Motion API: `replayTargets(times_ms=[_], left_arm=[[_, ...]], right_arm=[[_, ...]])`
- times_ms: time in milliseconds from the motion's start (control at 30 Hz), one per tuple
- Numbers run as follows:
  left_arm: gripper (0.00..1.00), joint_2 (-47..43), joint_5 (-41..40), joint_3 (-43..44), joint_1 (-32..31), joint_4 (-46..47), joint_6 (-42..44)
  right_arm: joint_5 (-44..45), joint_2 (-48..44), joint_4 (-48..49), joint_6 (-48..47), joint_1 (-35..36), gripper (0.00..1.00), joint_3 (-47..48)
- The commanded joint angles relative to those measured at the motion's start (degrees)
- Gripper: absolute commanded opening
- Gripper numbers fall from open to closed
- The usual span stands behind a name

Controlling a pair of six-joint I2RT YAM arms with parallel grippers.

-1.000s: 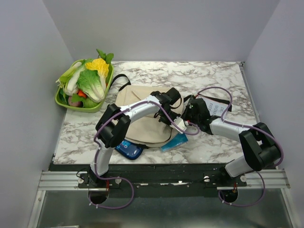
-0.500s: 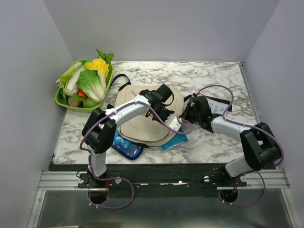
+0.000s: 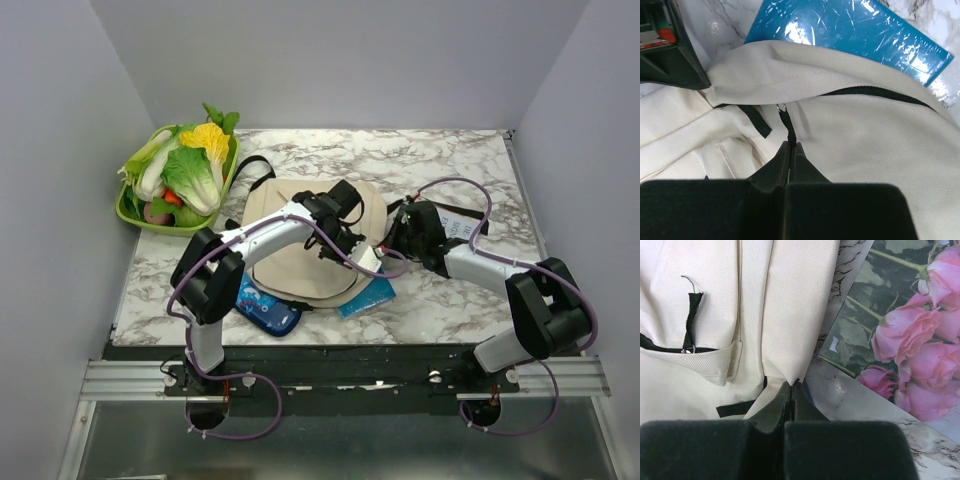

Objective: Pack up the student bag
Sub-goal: Unzip the student bag at the center of the board.

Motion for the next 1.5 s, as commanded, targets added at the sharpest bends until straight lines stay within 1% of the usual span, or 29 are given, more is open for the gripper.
replayTargets(times_ms=[0,100,133,233,300,333,433,533,767,867,933,1033,1067,1100,1133,1300,1367,1467], left_arm=[[0.0,-3.64,3.63,1.8,-0.99,-4.13,-3.69],[0.0,-5.13,4.6,1.1,-2.3,-6.06,-5.7],[0.0,-5.57,5.12,0.83,-2.66,-6.33,-6.32],[0.0,-6.63,4.6,-1.01,-3.98,-4.76,-9.84],[0.0,-7.07,4.16,-2.33,-4.42,-3.36,-10.81],[0.0,-7.24,3.99,-2.77,-4.59,-2.74,-12.29],[0.0,-7.68,3.28,-4.18,-5.12,-0.63,-14.23],[0.0,-7.95,2.05,-4.88,-5.3,1.13,-14.86],[0.0,-7.86,1.7,-4.09,-5.56,1.93,-15.65],[0.0,-8.21,1.26,-3.21,-5.56,1.49,-15.73],[0.0,-8.21,1.09,-2.6,-5.56,1.31,-15.74],[0.0,-8.12,1.08,-2.16,-5.56,1.4,-16.17],[0.0,-8.21,1.08,-2.16,-5.56,1.4,-16.26],[0.0,-8.12,0.82,-2.16,-5.56,1.66,-16.26],[0.0,-8.12,0.65,-2.16,-5.56,1.92,-16.26],[0.0,-8.12,-1.55,-2.77,-5.56,3.77,-15.65],[0.0,-8.12,-1.99,-2.77,-5.56,4.21,-15.73],[0.0,-8.12,-1.99,-2.42,-5.47,3.95,-15.65]], right_arm=[[3.5,0.4,-0.85,-1.03,-1.02,0.01,0.75],[2.98,0.84,-1.2,-1.21,-1.37,0.01,2.24],[2.37,1.01,-1.46,-1.47,-1.37,0.08,2.86],[-2.46,-0.03,-1.55,-0.78,-1.37,0.47,4.09],[-4.57,-0.83,-1.81,0.46,-1.37,0.54,4.09],[-5.28,-1.18,-1.9,1.24,-1.37,0.6,4.01],[-7.92,-1.27,-2.51,2.13,-1.37,0.63,3.92],[-9.5,0.83,-3.83,2.66,-1.37,0.67,4.53],[-12.49,6.55,-2.43,4.24,-0.67,0.7,4.09],[-12.32,7.78,-2.25,4.33,-0.06,0.7,4.36],[-12.84,8.13,-1.38,5.03,0.03,0.66,4.27],[-13.02,7.35,0.73,6.26,0.03,0.4,4.53],[-12.58,6.3,0.74,6.35,0.03,0.2,5.05],[-12.14,5.77,-0.48,6.26,-0.05,0.08,5.84],[-10.14,5.15,-1.97,6.0,0.03,0.01,8.37],[-5.64,3.91,-10.93,1.35,-1.28,0.01,15.86],[-4.5,4.44,-12.44,-0.24,-2.94,0.01,17.62],[-3.0,5.23,-12.62,-2.17,-5.49,0.01,17.63]])
